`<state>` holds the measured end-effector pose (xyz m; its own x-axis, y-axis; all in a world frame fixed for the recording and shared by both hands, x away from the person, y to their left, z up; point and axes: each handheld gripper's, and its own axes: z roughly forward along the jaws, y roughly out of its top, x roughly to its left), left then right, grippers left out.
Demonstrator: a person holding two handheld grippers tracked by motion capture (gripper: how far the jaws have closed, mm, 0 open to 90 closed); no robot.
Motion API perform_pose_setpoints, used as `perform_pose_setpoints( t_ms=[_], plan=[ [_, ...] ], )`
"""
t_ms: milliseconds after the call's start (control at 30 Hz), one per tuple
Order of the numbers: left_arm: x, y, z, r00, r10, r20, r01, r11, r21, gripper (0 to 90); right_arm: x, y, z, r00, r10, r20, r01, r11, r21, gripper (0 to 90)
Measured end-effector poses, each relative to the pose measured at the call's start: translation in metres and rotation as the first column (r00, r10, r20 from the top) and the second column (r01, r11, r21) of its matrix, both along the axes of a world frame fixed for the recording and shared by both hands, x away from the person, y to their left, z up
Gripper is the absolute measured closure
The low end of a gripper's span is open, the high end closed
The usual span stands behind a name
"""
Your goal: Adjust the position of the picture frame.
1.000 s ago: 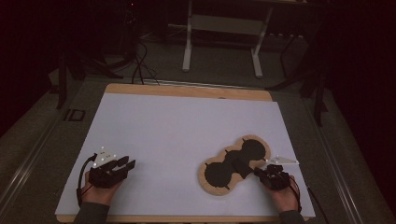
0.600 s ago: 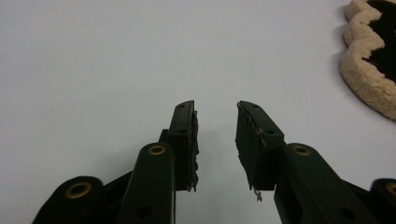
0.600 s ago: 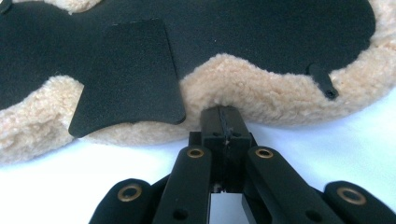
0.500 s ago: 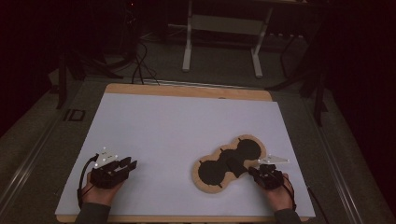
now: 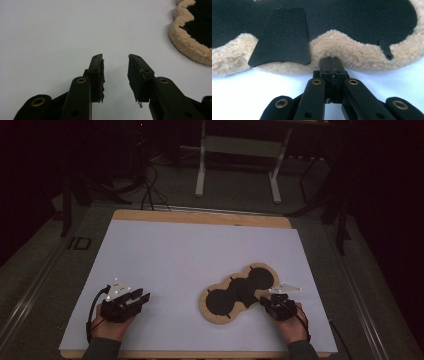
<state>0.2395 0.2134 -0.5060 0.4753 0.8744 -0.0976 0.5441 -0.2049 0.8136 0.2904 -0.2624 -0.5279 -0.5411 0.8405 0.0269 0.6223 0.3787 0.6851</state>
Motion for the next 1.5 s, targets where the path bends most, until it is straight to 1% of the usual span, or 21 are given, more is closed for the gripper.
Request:
perform_pose_setpoints(
  t_ms=[200, 333, 367, 533, 567, 633, 1100, 1267, 1400, 1500],
  plan=[
    [0.0, -0.001, 0.0, 1.0, -0.002, -0.002, 0.002, 1.0, 0.002, 65.2, 0.003, 0.01, 0.0, 0.9998, 0.021, -0.001, -0.021, 0.9998, 0.007, 90.0],
    [0.001, -0.002, 0.0, 1.0, -0.006, -0.003, 0.006, 0.9999, -0.013, 65.1, 0.006, 0.015, -0.001, 0.9996, 0.027, -0.007, -0.027, 0.9994, 0.02, 90.0],
    [0.002, -0.005, 0.0, 0.9999, -0.012, -0.004, 0.012, 0.9999, -0.01, 65.1, 0.007, 0.02, 0.0, 0.9994, 0.034, -0.006, -0.034, 0.9993, 0.014, 90.0],
    [0.002, -0.012, -0.001, 0.9996, -0.027, -0.006, 0.028, 0.9996, 0.006, 64.8, 0.009, 0.03, 0.0, 0.9986, 0.053, -0.004, -0.053, 0.9985, 0.013, 90.0],
    [0.003, -0.015, -0.001, 0.9994, -0.032, -0.008, 0.032, 0.9993, 0.018, 64.8, 0.009, 0.034, 0.0, 0.9981, 0.062, -0.003, -0.062, 0.998, 0.013, 90.0],
    [0.003, -0.017, -0.002, 0.9993, -0.036, -0.008, 0.036, 0.9989, 0.029, 64.8, 0.009, 0.039, 0.0, 0.9975, 0.07, -0.004, -0.07, 0.9974, 0.014, 90.0],
    [0.005, -0.019, -0.002, 0.9993, -0.037, -0.01, 0.037, 0.9987, 0.035, 64.7, 0.011, 0.064, 0.001, 0.9923, 0.123, 0.0, -0.123, 0.9919, 0.029, 90.0],
    [0.006, -0.02, -0.003, 0.9993, -0.035, -0.013, 0.036, 0.9986, 0.039, 64.6, 0.012, 0.073, 0.001, 0.9905, 0.138, 0.0, -0.138, 0.9901, 0.026, 90.0],
    [0.006, -0.02, -0.003, 0.9989, -0.042, -0.018, 0.043, 0.9981, 0.044, 64.4, 0.013, 0.078, 0.001, 0.9884, 0.152, 0.003, -0.152, 0.9882, 0.018, 90.0],
    [0.006, -0.02, -0.003, 0.9988, -0.046, -0.019, 0.047, 0.9979, 0.044, 64.4, 0.014, 0.077, 0.003, 0.9857, 0.169, 0.004, -0.169, 0.9856, 0.01, 90.0]
  ],
)
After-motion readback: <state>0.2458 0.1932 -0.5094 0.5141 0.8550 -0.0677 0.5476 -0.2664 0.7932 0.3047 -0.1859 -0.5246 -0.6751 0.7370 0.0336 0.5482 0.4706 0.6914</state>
